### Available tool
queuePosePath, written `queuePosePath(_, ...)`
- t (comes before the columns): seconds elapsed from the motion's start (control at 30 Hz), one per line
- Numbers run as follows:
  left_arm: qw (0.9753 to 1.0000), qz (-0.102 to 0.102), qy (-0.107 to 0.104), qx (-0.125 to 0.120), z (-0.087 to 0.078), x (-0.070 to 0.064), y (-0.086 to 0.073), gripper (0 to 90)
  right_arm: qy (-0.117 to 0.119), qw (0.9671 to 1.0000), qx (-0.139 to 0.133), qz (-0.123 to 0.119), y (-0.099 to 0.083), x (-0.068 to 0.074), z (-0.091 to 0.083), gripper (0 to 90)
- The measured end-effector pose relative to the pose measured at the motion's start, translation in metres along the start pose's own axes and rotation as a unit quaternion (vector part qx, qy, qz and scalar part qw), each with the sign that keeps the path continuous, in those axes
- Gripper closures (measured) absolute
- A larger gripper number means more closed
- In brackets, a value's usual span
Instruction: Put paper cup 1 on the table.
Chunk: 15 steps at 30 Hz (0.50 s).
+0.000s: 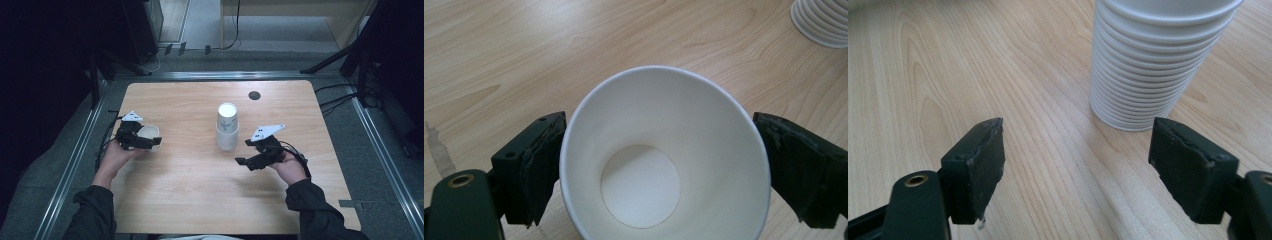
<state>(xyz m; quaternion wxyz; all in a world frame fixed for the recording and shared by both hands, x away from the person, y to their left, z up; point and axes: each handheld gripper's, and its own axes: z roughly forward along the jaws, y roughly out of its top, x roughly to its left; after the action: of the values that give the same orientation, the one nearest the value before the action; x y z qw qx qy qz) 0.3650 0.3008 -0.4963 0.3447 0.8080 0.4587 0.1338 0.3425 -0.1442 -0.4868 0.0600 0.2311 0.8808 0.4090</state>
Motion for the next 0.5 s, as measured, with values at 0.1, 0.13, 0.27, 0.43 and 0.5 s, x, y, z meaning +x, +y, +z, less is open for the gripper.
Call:
queuePosePath(0.1, 1.0, -0.008, -0.002, -0.005, -0.003, 0.0, 0.002, 9.7, 0.002, 0.9999, -0.002, 0.017, 0.0, -0.001, -0.001, 21.0)
queuePosePath(0.13, 0.9999, -0.011, -0.001, -0.008, -0.004, 0.0, 0.002, 9.7, 0.003, 0.9998, -0.004, 0.021, 0.001, -0.002, -0.001, 21.0)
queuePosePath(0.27, 0.9997, -0.011, 0.003, -0.021, -0.012, 0.001, 0.005, 9.6, 0.005, 0.9999, -0.012, 0.011, 0.004, 0.0, -0.005, 18.2)
queuePosePath(0.43, 0.9991, -0.009, 0.005, -0.04, -0.025, 0.0, 0.01, 9.8, -0.008, 0.9997, -0.003, 0.023, 0.008, 0.0, -0.004, 16.9)
queuePosePath(0.5, 0.9989, -0.008, 0.007, -0.046, -0.03, -0.002, 0.013, 9.8, -0.003, 0.9998, 0.0, 0.02, 0.008, 0.0, -0.005, 16.8)
